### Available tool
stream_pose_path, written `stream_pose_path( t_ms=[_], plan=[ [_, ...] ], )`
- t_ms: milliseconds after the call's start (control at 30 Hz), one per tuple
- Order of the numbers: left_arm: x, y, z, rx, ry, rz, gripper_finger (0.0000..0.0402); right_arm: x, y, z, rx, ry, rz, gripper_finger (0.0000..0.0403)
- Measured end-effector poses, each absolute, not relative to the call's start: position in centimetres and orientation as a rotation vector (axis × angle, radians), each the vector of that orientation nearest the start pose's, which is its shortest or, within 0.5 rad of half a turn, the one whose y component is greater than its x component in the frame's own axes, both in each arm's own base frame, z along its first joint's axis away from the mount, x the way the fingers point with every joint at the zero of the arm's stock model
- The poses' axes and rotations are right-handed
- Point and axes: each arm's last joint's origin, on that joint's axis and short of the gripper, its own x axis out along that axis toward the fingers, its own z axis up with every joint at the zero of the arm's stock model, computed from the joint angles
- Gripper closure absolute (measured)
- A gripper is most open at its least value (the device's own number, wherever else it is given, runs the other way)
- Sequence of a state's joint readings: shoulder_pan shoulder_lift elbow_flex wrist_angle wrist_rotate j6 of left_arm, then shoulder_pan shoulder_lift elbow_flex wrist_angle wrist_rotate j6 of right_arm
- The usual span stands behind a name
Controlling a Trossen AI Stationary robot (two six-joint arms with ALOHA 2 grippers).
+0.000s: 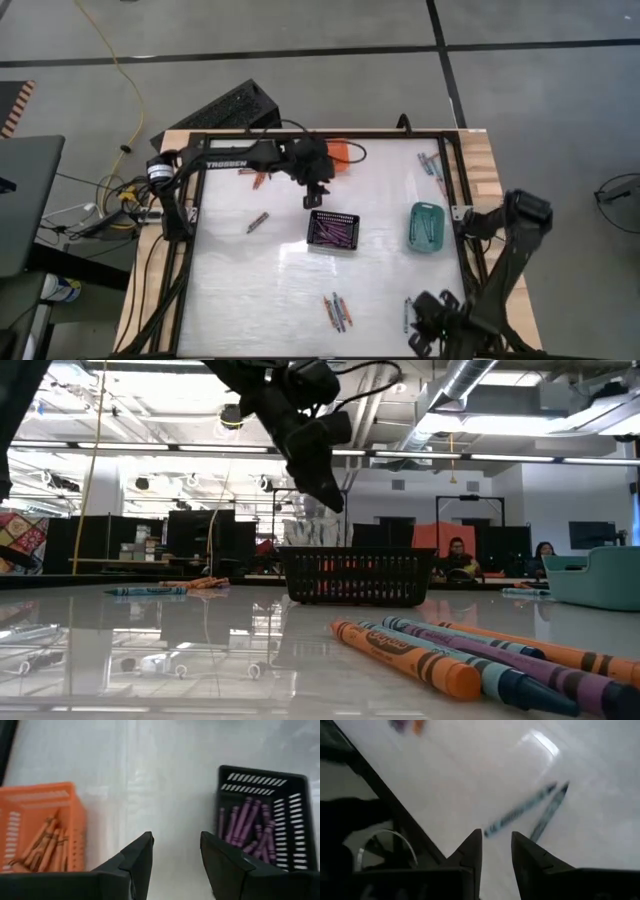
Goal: Sort crayons
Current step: Put the blue green crayon into the green bin
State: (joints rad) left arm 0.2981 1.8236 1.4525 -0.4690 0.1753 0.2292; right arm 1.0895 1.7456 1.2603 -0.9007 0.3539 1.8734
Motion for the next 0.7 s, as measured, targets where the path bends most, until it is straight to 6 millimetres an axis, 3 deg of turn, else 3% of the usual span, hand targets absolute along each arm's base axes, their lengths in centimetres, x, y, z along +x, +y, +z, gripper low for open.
stream_pose_path(
  t_ms=[133, 267, 700],
  plan=[
    [38.8, 10.1, 25.5, 0.037, 0.812, -0.007, 0.0248, 16.1, 30.8, 19.3, 0.648, 1.187, -0.563, 0.0314],
    [39.0, 9.3, 25.5, 0.041, 0.809, -0.023, 0.0248, 16.1, 32.0, 19.1, 0.582, 1.192, -0.661, 0.0319],
    [39.2, 8.9, 25.5, 0.032, 0.809, -0.026, 0.0248, 16.5, 31.3, 16.5, 0.558, 1.162, -0.727, 0.032]
  ],
)
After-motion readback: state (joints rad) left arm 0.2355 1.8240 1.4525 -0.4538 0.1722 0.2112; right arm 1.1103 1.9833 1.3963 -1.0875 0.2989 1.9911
